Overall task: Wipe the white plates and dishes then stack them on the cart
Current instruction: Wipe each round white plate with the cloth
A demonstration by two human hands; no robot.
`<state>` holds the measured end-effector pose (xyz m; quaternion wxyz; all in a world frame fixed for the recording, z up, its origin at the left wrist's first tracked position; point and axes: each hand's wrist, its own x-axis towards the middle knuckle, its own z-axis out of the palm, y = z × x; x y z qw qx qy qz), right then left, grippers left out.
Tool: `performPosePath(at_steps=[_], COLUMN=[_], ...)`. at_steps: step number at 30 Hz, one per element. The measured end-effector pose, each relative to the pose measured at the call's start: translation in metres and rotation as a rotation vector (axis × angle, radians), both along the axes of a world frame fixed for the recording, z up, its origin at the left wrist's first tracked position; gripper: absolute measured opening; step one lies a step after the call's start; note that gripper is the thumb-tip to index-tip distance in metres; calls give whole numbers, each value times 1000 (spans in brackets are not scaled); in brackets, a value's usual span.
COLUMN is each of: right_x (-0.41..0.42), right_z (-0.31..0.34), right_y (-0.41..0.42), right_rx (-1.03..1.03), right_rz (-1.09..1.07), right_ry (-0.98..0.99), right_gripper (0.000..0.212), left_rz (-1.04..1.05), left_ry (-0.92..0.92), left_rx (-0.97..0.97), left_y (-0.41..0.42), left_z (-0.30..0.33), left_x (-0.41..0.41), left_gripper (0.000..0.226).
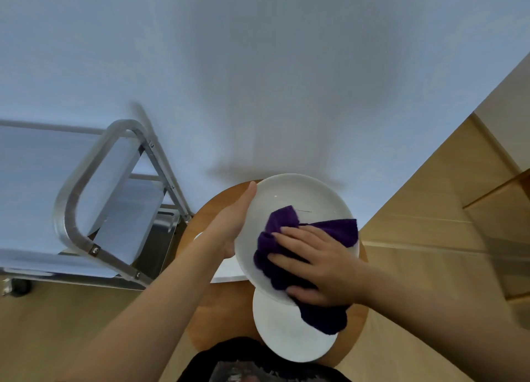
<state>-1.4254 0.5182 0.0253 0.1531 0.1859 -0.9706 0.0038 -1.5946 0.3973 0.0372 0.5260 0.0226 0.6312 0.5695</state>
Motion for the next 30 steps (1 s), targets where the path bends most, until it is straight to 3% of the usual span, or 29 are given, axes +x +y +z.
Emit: performPosePath(at_steps=[3,8,13,16,21,24,30], right_x=[-14,-45,-63,-60,-47,-35,-13], right_z=[3,20,35,37,30,19,-5], right_y=[-4,6,22,31,38,23,-30], right_rx=[81,197,333,350,183,-17,-384], right_rz=[183,336,447,290,-331,-605,-796], right_ry=[-213,-114,-49,39,113,64,-194], right_gripper=[58,53,50,48,62,69,74], left_rz=[-132,-276,-310,-227,45,166,326], left_ry=[75,119,91,120,100,93,155], left_rx=[-105,-92,-50,9,162,171,152], left_y=[6,4,-1,-3,-9,-7,0], left_z=[8,10,11,18,29,36,38], left_x=[6,7,9,6,3,9,19], left_gripper=[81,69,81,81,57,73,56])
